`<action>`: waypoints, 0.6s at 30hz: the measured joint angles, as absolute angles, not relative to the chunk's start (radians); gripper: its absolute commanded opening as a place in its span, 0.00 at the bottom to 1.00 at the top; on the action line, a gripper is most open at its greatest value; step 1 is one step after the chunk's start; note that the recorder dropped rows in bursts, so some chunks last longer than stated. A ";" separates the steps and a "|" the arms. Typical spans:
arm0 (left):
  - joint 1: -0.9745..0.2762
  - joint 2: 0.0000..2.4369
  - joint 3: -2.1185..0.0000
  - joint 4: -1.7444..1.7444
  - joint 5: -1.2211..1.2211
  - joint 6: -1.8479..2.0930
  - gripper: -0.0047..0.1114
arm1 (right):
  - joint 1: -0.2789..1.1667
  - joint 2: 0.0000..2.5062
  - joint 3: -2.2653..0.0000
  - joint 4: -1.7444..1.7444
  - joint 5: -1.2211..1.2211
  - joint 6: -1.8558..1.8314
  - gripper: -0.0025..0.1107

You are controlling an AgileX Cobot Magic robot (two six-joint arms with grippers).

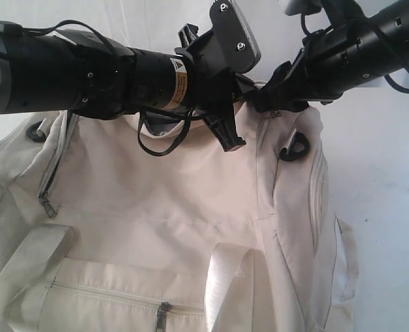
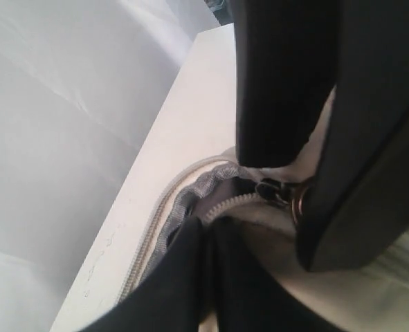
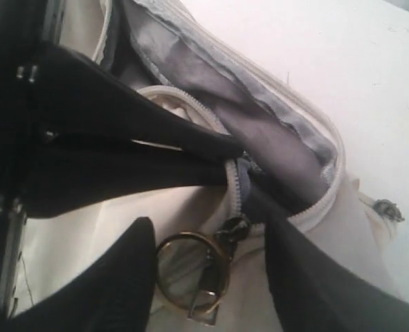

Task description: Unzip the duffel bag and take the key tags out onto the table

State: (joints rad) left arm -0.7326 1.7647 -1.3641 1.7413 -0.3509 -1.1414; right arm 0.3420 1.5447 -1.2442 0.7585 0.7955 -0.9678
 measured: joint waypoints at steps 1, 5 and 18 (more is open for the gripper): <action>-0.733 1.765 -1.364 1.741 -0.351 -1.141 0.04 | 0.342 1.549 -1.244 0.761 0.798 -0.970 0.42; -0.733 1.765 -1.364 1.744 -0.351 -1.141 0.04 | 0.342 1.560 -1.244 0.761 0.805 -0.968 0.33; -0.733 1.765 -1.364 1.746 -0.345 -1.141 0.04 | 0.340 1.548 -1.244 0.725 0.834 -0.943 0.02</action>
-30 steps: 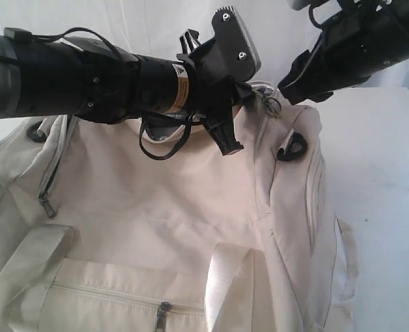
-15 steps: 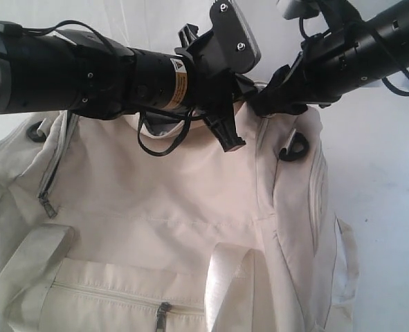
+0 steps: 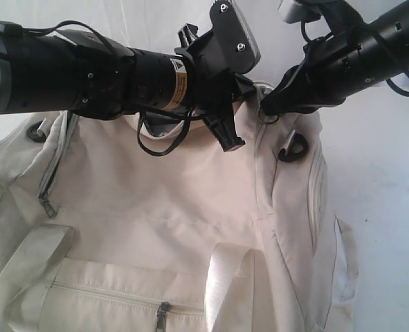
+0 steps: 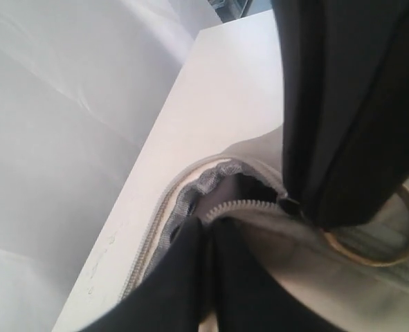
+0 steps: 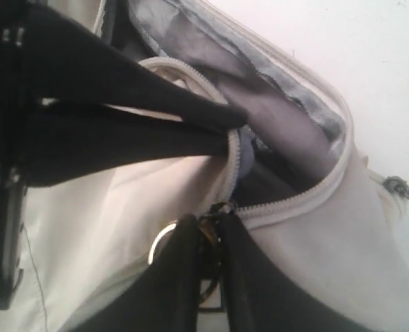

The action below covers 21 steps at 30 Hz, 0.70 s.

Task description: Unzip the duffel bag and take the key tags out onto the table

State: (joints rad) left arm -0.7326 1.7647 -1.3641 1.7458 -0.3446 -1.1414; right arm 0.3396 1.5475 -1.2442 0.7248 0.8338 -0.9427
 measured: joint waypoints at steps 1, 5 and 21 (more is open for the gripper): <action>-0.733 1.765 -1.364 1.746 -0.343 -1.141 0.04 | 0.340 1.540 -1.244 0.725 0.844 -0.943 0.02; -0.733 1.760 -1.364 1.746 -0.343 -1.141 0.04 | 0.340 1.493 -1.244 0.717 0.927 -0.940 0.02; -0.733 1.756 -1.364 1.746 -0.328 -1.141 0.04 | 0.342 1.463 -1.244 0.705 1.183 -0.830 0.02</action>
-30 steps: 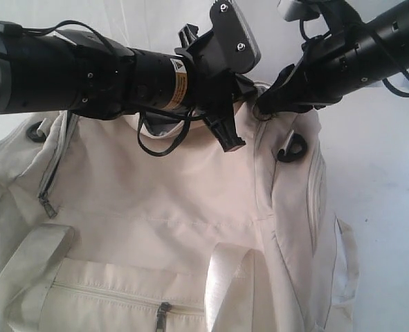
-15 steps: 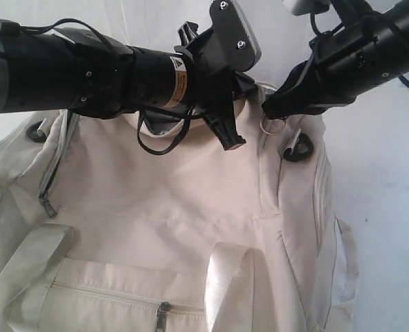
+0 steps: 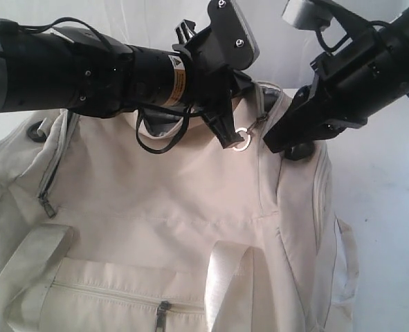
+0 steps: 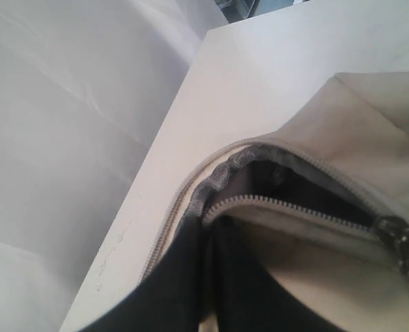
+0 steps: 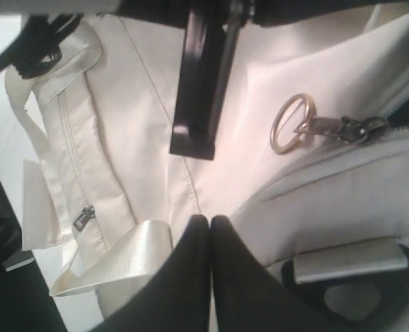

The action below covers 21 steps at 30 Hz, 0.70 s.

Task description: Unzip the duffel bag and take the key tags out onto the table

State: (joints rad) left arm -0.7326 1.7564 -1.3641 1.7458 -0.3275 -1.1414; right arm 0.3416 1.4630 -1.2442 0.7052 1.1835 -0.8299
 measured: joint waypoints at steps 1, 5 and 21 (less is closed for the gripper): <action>-0.733 1.756 -1.364 1.746 -0.328 -1.141 0.04 | 0.342 1.463 -1.244 0.705 1.166 -0.830 0.03; -0.733 1.755 -1.364 1.746 -0.328 -1.141 0.04 | 0.342 1.463 -1.244 0.704 1.111 -0.834 0.17; -0.733 1.698 -1.364 1.748 -0.354 -1.141 0.04 | 0.342 1.471 -1.244 0.814 1.092 -0.833 0.49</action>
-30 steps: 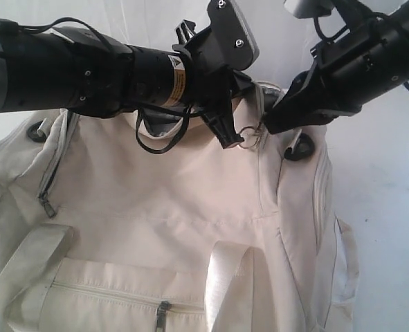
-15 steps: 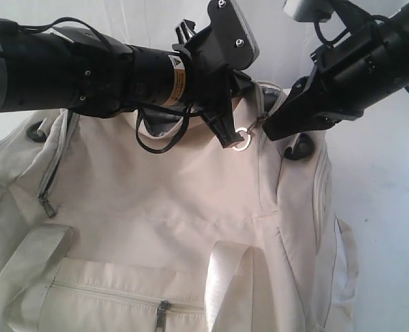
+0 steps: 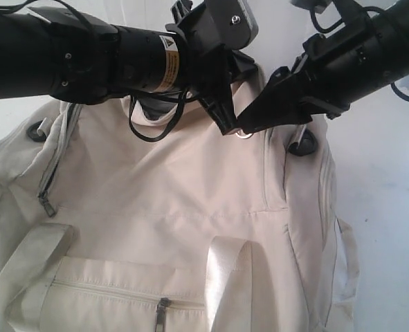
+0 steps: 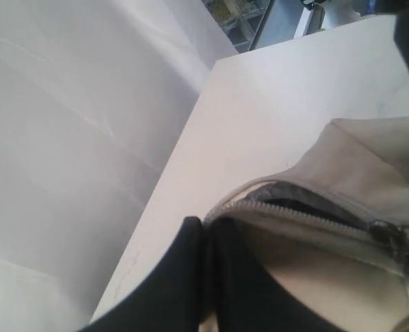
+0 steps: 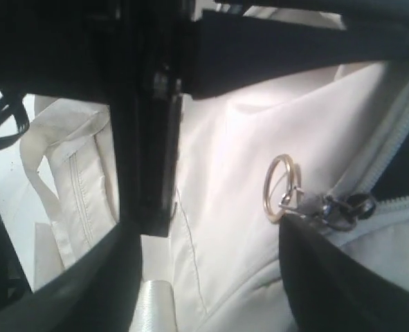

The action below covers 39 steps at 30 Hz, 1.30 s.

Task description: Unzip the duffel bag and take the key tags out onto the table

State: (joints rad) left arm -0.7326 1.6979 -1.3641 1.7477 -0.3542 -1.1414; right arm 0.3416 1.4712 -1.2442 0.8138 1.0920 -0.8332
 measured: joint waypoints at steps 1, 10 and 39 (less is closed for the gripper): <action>-0.733 1.695 -1.364 1.748 -0.359 -1.141 0.04 | 0.342 1.472 -1.244 0.814 1.088 -0.833 0.47; -0.733 1.672 -1.358 1.760 -0.367 -1.137 0.04 | 0.342 1.491 -1.180 0.807 1.019 -0.833 0.40; -0.733 1.649 -1.358 1.755 -0.331 -1.166 0.04 | 0.342 1.456 -1.153 0.850 0.959 -0.907 0.34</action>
State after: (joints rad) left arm -0.7326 1.6495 -1.3581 1.7554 -0.3309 -1.1663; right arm 0.3416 1.4565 -1.1534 0.8497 0.9587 -0.9075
